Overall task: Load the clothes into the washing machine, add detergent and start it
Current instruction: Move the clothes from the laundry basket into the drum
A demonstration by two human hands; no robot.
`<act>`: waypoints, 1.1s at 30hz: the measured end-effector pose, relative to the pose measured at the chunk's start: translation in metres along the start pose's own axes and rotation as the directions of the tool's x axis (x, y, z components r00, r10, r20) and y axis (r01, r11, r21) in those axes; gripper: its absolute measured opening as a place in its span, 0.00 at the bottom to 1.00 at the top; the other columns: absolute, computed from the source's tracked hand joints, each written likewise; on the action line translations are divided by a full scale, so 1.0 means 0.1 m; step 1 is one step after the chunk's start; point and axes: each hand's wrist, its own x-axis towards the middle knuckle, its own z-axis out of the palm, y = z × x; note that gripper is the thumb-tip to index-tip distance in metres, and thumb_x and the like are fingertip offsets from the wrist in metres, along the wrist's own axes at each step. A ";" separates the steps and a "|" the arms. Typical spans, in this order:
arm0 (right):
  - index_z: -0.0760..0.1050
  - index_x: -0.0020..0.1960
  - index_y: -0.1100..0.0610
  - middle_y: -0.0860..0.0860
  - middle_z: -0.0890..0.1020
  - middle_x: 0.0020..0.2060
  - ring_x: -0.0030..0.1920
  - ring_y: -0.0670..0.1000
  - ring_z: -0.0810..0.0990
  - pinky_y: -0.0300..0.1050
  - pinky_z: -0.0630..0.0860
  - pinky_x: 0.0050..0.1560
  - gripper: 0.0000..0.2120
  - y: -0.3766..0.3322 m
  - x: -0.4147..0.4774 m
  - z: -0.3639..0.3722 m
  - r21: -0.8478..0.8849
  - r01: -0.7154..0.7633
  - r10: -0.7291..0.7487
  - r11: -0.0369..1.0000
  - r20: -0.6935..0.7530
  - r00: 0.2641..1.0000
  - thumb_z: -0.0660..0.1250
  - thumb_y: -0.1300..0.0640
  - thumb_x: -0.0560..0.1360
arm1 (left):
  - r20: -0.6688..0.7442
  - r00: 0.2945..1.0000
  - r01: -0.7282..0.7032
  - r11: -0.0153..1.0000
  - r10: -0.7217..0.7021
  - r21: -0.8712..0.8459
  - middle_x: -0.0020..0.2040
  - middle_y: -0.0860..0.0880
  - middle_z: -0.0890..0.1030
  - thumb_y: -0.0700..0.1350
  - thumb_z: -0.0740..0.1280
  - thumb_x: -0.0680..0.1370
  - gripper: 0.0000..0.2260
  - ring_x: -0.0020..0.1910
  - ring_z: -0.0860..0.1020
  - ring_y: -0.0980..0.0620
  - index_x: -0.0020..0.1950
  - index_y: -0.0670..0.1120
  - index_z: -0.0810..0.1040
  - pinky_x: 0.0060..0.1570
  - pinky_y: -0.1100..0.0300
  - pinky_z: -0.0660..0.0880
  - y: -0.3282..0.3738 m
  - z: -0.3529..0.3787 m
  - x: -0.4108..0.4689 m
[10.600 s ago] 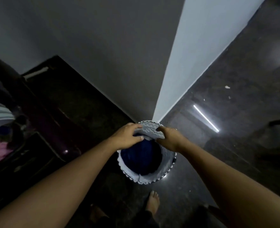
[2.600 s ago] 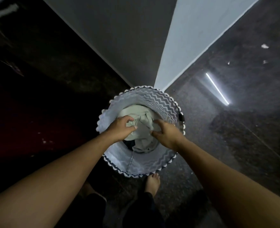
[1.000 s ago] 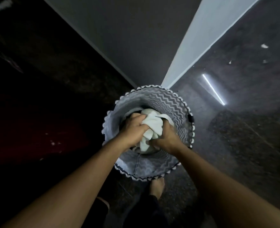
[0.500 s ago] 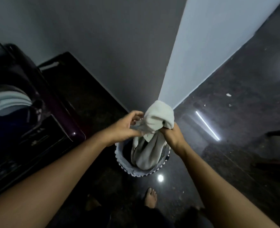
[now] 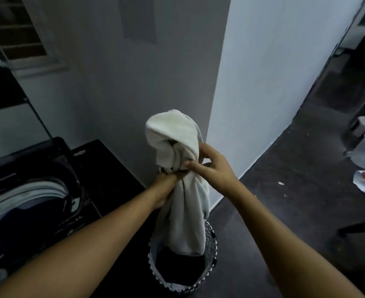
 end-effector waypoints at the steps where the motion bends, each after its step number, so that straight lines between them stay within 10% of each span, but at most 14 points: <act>1: 0.76 0.63 0.42 0.36 0.79 0.59 0.60 0.40 0.77 0.48 0.78 0.59 0.21 0.03 -0.04 -0.04 -0.087 0.036 -0.038 0.996 -0.028 0.999 0.76 0.44 0.73 | -0.001 1.000 0.016 1.000 -0.016 -0.025 0.47 0.52 0.86 0.48 0.75 0.75 0.12 0.39 0.84 0.61 0.57 0.50 0.82 0.31 0.66 0.77 0.10 -0.02 0.00; 7: 0.51 0.79 0.36 0.40 0.65 0.73 0.71 0.44 0.66 0.48 0.68 0.70 0.56 0.33 -0.32 0.05 -0.252 -0.114 0.133 0.961 0.060 0.989 0.81 0.33 0.61 | 0.077 0.993 -0.069 0.975 0.087 -0.211 0.57 0.46 0.86 0.56 0.71 0.78 0.20 0.57 0.84 0.48 0.65 0.45 0.80 0.58 0.52 0.79 0.65 -0.03 -0.04; 14: 0.76 0.63 0.40 0.38 0.84 0.56 0.56 0.38 0.81 0.50 0.80 0.62 0.26 0.17 -0.14 0.26 0.111 -0.158 0.176 0.981 -0.178 0.968 0.79 0.56 0.70 | 0.180 0.982 -0.009 0.960 0.061 -0.279 0.61 0.44 0.84 0.60 0.62 0.82 0.22 0.62 0.81 0.44 0.67 0.46 0.79 0.62 0.48 0.77 1.08 -0.20 0.00; 20: 0.78 0.62 0.44 0.41 0.85 0.55 0.57 0.41 0.82 0.49 0.80 0.59 0.23 -0.03 0.10 -0.03 -0.004 -0.071 0.067 0.997 -0.266 0.961 0.75 0.59 0.70 | 0.029 0.994 0.078 0.887 -0.102 0.456 0.40 0.47 0.86 0.74 0.62 0.73 0.31 0.36 0.82 0.48 0.47 0.46 0.83 0.39 0.57 0.75 1.21 -0.72 0.01; 24: 0.77 0.58 0.44 0.40 0.84 0.52 0.54 0.43 0.82 0.48 0.79 0.54 0.17 -0.22 0.27 -0.21 -0.094 -0.049 0.021 0.994 -0.286 0.958 0.73 0.56 0.71 | -0.124 0.927 -0.096 0.543 0.354 0.834 0.34 0.49 0.84 0.73 0.65 0.67 0.29 0.37 0.83 0.47 0.36 0.45 0.80 0.41 0.53 0.81 1.29 -1.03 0.11; 27: 0.77 0.55 0.45 0.40 0.84 0.49 0.52 0.43 0.81 0.49 0.78 0.52 0.15 -0.37 0.37 -0.22 -0.146 -0.012 -0.029 0.989 -0.277 0.960 0.72 0.57 0.70 | 0.081 0.736 -0.423 0.363 0.672 0.830 0.55 0.51 0.82 0.70 0.72 0.67 0.26 0.54 0.80 0.50 0.56 0.53 0.78 0.54 0.53 0.79 1.39 -0.99 0.05; 30: 0.77 0.55 0.44 0.40 0.84 0.48 0.50 0.42 0.81 0.43 0.76 0.48 0.17 -0.58 0.47 -0.16 -0.176 0.059 -0.095 0.983 -0.203 0.975 0.70 0.58 0.69 | 0.362 0.708 -0.597 0.242 0.606 0.765 0.77 0.49 0.64 0.71 0.76 0.60 0.56 0.75 0.65 0.50 0.81 0.53 0.55 0.73 0.51 0.66 1.45 -0.76 0.03; 33: 0.77 0.53 0.47 0.42 0.83 0.46 0.47 0.43 0.81 0.42 0.77 0.46 0.17 -0.84 0.59 -0.13 -0.169 0.160 -0.187 0.973 -0.159 0.969 0.68 0.61 0.67 | 0.325 0.708 -0.641 0.375 0.627 0.670 0.77 0.53 0.67 0.64 0.80 0.58 0.58 0.73 0.69 0.51 0.80 0.56 0.53 0.71 0.50 0.70 1.46 -0.60 0.06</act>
